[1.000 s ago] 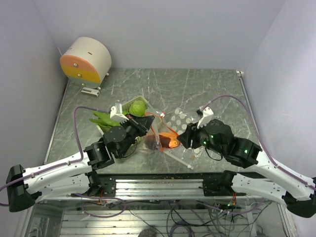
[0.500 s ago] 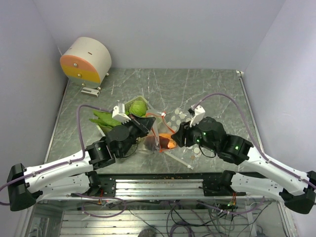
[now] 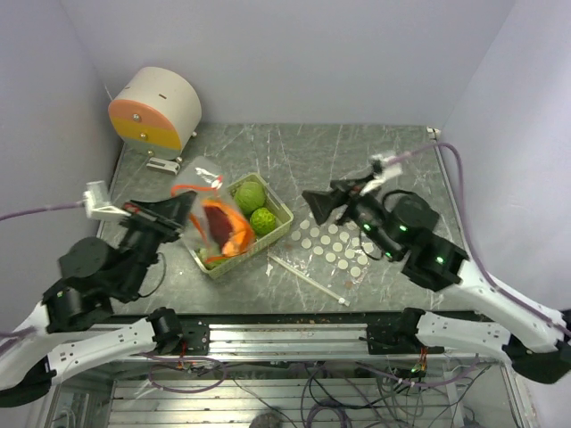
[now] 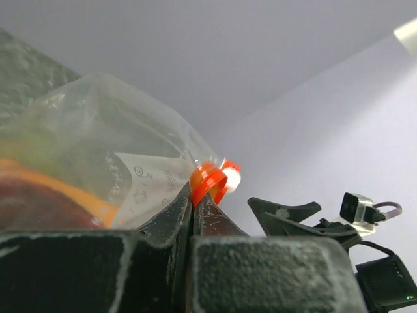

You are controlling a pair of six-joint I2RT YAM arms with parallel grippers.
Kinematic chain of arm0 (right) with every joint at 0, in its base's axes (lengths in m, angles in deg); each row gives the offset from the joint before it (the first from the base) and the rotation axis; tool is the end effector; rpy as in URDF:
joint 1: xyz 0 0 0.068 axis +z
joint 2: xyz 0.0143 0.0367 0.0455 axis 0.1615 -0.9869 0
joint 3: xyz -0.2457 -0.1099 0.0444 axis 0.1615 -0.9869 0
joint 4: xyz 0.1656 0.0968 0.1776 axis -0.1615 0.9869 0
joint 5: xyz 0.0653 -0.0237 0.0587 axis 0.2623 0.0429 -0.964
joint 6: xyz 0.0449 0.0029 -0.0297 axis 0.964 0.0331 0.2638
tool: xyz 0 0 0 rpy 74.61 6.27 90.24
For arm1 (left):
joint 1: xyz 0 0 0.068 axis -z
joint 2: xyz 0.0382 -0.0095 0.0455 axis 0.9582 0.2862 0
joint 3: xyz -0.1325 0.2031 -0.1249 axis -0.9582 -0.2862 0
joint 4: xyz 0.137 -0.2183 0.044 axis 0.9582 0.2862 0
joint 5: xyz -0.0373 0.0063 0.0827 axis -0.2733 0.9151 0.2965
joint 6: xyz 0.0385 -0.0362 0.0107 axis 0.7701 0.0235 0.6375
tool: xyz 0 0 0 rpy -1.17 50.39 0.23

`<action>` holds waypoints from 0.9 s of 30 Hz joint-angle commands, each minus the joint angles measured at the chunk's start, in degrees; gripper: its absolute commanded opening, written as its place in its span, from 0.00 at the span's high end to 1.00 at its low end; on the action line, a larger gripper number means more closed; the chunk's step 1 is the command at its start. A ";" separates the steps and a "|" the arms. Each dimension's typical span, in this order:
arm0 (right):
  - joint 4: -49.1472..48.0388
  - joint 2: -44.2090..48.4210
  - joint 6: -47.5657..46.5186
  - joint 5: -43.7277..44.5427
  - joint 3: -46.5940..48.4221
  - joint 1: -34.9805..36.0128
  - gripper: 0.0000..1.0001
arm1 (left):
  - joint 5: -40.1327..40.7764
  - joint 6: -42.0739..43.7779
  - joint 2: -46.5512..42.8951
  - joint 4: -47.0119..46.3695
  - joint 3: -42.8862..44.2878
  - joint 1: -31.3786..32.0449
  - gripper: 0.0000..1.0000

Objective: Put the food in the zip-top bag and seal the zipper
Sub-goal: Pick up the fake vegetable from the bin.

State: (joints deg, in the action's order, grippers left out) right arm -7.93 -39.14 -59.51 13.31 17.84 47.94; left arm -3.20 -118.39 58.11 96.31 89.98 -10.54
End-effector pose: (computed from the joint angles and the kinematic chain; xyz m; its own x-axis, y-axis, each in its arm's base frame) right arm 0.1105 0.1487 0.4164 -0.2072 0.3281 -0.9216 -0.5633 0.7302 0.3866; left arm 0.0575 -0.0571 0.4278 -0.2043 -0.8237 -0.5289 0.2434 0.4806 -0.8425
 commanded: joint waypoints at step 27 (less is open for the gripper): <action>-10.15 -73.87 -26.69 -31.73 35.69 -0.37 0.14 | 12.33 13.75 -7.88 13.54 15.83 0.05 0.93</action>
State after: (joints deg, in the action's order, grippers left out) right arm -17.22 -109.41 -84.30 -15.78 50.62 47.63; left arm 9.70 -106.10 50.79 110.56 104.63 -10.54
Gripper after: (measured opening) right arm 0.858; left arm 0.076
